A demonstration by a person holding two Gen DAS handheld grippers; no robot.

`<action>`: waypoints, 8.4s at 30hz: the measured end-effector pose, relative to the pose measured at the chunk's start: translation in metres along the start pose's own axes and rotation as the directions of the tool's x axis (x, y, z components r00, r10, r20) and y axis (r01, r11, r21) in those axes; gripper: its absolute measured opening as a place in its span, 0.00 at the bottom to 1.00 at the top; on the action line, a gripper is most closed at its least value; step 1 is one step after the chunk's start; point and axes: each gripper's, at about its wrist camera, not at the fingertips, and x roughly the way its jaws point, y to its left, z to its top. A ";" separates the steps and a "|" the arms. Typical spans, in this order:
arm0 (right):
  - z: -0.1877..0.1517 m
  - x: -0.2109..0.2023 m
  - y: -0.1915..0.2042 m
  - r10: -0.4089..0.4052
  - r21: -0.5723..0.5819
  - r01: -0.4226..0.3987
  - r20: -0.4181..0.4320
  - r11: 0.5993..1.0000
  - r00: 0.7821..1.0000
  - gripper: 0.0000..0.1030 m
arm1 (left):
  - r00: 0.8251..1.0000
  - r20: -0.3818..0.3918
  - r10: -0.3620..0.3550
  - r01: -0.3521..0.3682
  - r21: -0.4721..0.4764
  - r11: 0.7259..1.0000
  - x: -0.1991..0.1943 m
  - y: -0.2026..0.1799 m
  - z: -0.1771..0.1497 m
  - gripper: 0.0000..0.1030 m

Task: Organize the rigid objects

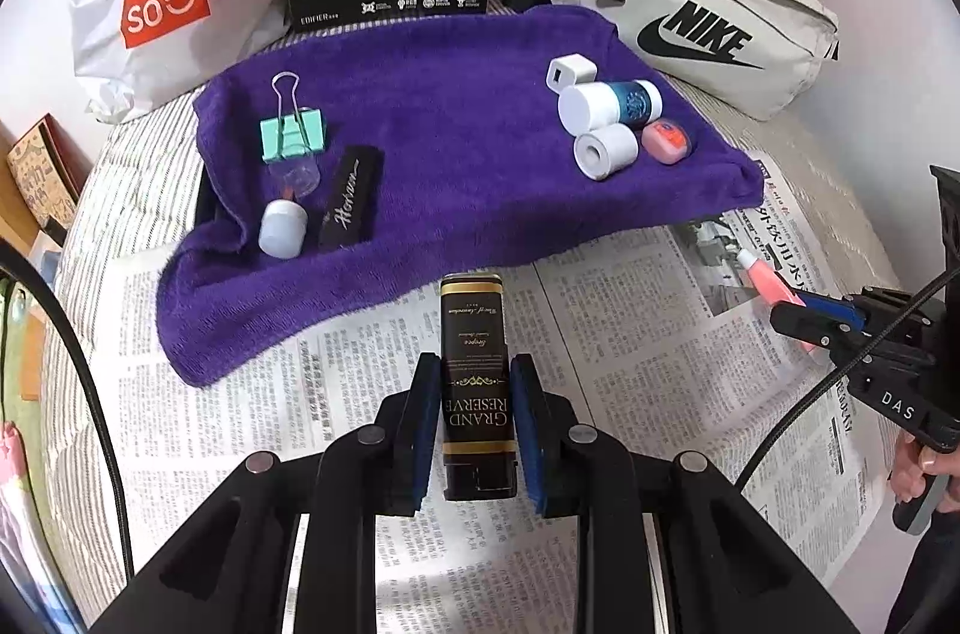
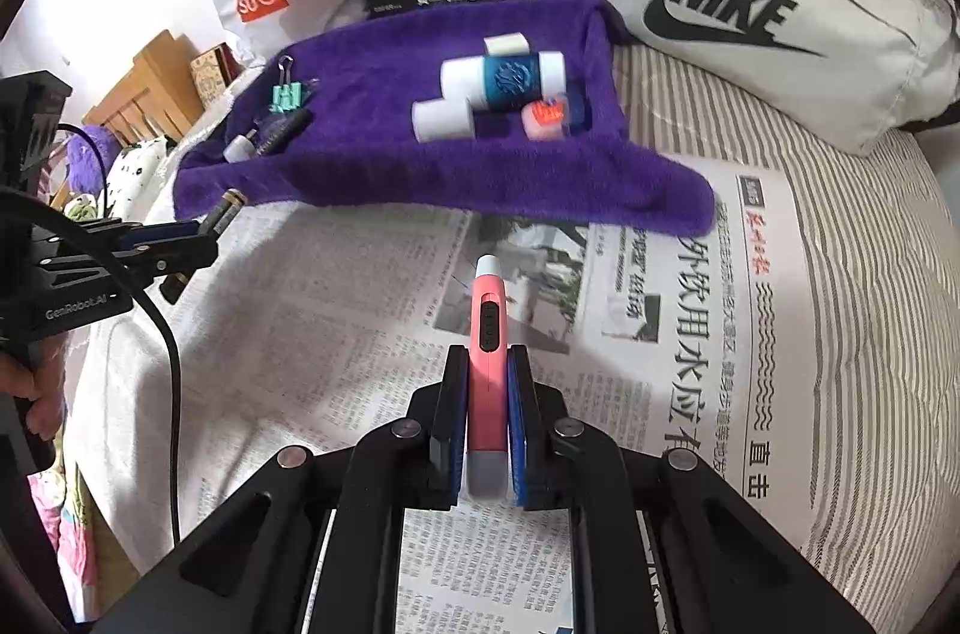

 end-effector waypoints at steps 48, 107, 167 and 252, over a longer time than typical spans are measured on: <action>0.186 0.113 0.054 0.014 -0.055 -0.015 -0.018 0.998 1.000 0.12 | 1.000 0.027 -0.003 0.004 -0.044 0.999 0.016 0.085 0.070 0.22; 0.119 0.053 0.026 -0.016 -0.154 0.017 0.009 0.988 1.000 0.37 | 0.996 -0.051 -0.072 0.073 0.032 0.997 0.089 0.040 0.111 0.22; 0.017 -0.080 0.052 -0.188 0.062 0.183 0.078 0.981 0.979 1.00 | 0.969 0.179 0.168 -0.134 -0.187 0.973 -0.109 -0.001 -0.001 1.00; -0.014 -0.123 0.054 -0.228 0.097 0.218 0.109 0.971 0.968 1.00 | 0.969 0.162 0.187 -0.164 -0.145 0.976 -0.133 -0.013 -0.044 1.00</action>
